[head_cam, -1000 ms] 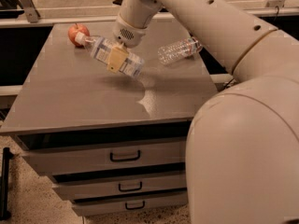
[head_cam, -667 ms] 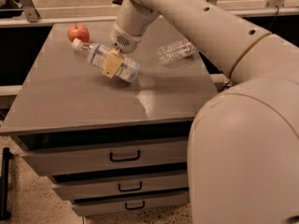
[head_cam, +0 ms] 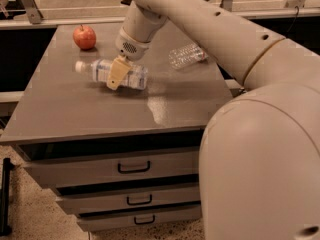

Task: Knock blue plastic bottle over

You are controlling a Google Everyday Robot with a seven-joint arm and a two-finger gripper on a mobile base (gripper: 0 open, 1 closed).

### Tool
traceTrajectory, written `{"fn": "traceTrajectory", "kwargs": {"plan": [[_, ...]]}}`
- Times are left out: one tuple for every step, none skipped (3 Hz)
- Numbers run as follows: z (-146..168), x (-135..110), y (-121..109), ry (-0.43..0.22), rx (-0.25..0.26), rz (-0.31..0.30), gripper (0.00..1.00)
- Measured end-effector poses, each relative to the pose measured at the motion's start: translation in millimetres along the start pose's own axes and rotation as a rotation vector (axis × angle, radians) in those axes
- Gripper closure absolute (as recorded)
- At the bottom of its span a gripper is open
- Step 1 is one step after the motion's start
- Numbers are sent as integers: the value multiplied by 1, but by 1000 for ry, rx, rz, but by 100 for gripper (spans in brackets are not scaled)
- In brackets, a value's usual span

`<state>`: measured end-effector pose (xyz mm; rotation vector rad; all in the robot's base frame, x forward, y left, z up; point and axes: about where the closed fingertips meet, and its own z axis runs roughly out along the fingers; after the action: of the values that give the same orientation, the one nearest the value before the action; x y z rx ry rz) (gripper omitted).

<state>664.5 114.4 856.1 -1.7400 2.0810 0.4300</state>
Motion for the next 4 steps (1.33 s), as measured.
{"fn": "traceTrajectory", "kwargs": {"plan": [[-3, -6, 6, -49, 16, 4, 0], [-21, -10, 17, -151, 55, 10, 0], [-59, -3, 35, -271, 95, -8, 0], [-114, 24, 50, -377, 143, -34, 0]]}}
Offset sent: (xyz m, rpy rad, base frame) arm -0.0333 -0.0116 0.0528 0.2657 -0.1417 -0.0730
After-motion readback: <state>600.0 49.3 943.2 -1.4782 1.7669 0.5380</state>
